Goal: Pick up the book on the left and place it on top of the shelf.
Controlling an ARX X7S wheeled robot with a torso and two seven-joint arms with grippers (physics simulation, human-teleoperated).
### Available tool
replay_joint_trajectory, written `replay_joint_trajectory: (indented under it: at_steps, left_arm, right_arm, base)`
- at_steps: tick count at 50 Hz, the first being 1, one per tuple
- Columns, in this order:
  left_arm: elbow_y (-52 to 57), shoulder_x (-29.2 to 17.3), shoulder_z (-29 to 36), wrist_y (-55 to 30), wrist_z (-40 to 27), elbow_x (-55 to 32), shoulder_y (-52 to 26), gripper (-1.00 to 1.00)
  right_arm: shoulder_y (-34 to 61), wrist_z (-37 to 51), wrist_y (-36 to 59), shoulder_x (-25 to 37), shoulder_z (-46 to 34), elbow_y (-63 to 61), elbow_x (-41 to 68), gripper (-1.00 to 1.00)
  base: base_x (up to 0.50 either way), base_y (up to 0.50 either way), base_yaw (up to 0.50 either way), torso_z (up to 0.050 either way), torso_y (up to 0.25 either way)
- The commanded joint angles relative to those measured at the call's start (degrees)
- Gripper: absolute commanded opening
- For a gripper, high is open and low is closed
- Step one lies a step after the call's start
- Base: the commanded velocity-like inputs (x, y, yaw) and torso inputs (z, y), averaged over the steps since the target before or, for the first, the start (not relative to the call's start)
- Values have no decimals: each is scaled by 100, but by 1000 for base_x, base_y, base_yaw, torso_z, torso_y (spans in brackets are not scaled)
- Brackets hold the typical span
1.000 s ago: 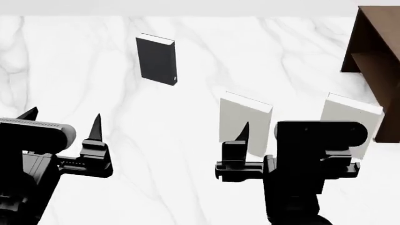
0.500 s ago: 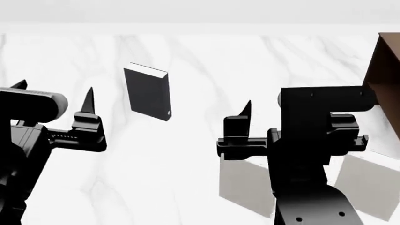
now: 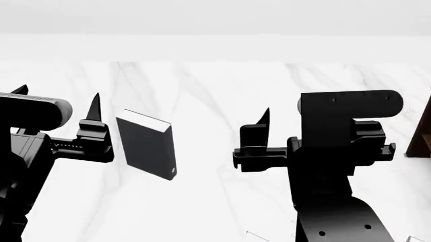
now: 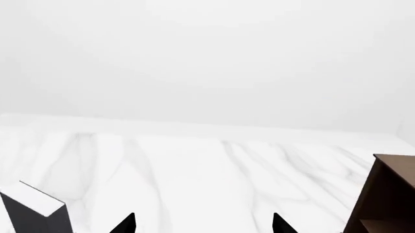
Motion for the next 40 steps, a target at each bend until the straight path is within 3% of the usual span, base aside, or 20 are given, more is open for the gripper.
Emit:
replay_joint_trajectory:
  at_steps: [1, 25, 37, 40]
  left_arm:
    - [-63, 81, -129, 126, 99, 37, -2, 100]
    - [-119, 18, -91, 193, 34, -92, 20, 100]
    - [-116, -14, -101, 183, -2, -160, -1, 100]
    - [-125, -29, -97, 194, -14, -167, -1, 100]
  right_arm:
    - [17, -107, 10, -93, 105, 47, -43, 100]
    - [18, -79, -113, -50, 45, 217, 39, 100]
    - [314, -85, 332, -12, -105, 543, 111, 100]
    - [572, -455, 581, 138, -439, 1049, 267, 100]
  base:
    - [500, 0, 0, 0, 10]
    - [500, 0, 0, 0, 1]
    - [41, 0, 0, 0, 1]
    - [0, 0, 0, 0, 0]
